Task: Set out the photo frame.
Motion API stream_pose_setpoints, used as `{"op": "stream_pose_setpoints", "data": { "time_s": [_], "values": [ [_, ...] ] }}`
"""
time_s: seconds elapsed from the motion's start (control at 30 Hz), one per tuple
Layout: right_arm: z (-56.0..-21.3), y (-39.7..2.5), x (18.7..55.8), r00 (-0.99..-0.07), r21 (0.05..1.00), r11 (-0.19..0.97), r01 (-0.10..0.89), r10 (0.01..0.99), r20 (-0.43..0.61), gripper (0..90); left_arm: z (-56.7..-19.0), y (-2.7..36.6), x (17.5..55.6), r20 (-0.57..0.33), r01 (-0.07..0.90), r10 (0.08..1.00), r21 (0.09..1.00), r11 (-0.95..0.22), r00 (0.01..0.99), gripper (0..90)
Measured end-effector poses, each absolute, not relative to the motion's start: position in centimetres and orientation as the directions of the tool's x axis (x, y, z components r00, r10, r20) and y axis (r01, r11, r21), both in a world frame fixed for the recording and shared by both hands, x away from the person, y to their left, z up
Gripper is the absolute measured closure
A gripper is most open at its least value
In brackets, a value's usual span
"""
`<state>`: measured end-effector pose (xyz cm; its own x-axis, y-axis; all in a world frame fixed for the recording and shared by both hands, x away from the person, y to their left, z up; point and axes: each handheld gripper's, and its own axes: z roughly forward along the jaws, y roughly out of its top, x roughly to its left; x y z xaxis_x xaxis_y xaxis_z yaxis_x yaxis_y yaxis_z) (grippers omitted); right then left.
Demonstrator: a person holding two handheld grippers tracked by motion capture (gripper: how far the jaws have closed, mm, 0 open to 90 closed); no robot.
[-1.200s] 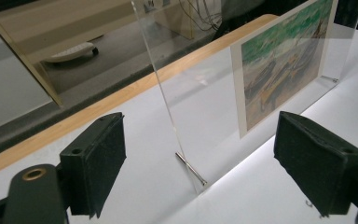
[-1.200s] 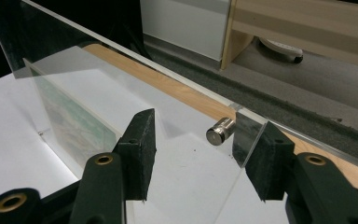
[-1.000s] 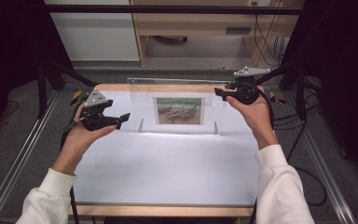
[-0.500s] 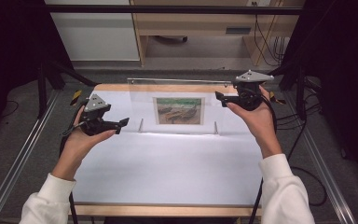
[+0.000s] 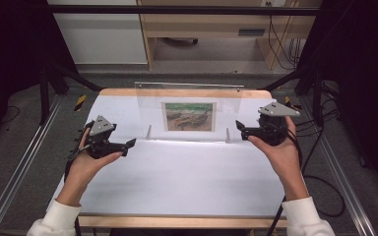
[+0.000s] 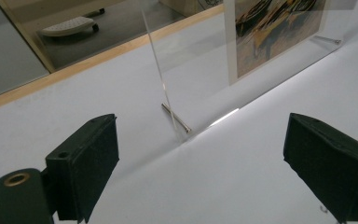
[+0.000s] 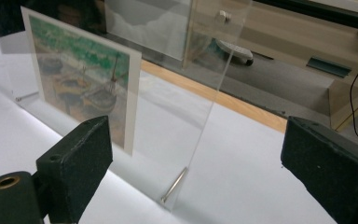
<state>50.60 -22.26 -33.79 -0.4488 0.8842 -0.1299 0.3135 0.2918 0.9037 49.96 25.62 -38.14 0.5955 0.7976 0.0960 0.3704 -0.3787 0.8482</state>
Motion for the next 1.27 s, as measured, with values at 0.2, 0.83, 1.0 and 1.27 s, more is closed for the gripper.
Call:
{"op": "stream_pose_setpoints", "data": {
  "time_s": [0.2, 0.83, 1.0, 1.27],
  "values": [
    [-35.4, -23.2, 48.8, -0.431, 0.908, 0.273, 0.317, 0.895, -0.119, 9.0, -39.6, 26.2, 49.2, 0.089, 0.379, 0.809, 0.85, -0.366, 0.581, 8.7],
    [-42.3, -25.9, 45.4, -0.357, 0.901, 0.191, 0.39, 0.933, -0.043, 6.7, -44.5, 29.2, 47.3, 0.1, 0.407, 0.867, 0.853, -0.328, 0.489, 5.9],
    [-44.7, -26.3, 44.8, -0.326, 0.891, 0.181, 0.417, 0.945, -0.039, 6.5, -46.0, 30.0, 46.5, 0.1, 0.403, 0.889, 0.864, -0.301, 0.447, 5.9],
    [-46.3, -26.0, 43.6, -0.256, 0.907, 0.176, 0.383, 0.963, -0.079, 5.9, -46.5, 30.8, 45.3, 0.078, 0.368, 0.903, 0.896, -0.25, 0.423, 6.1]
  ]
}}
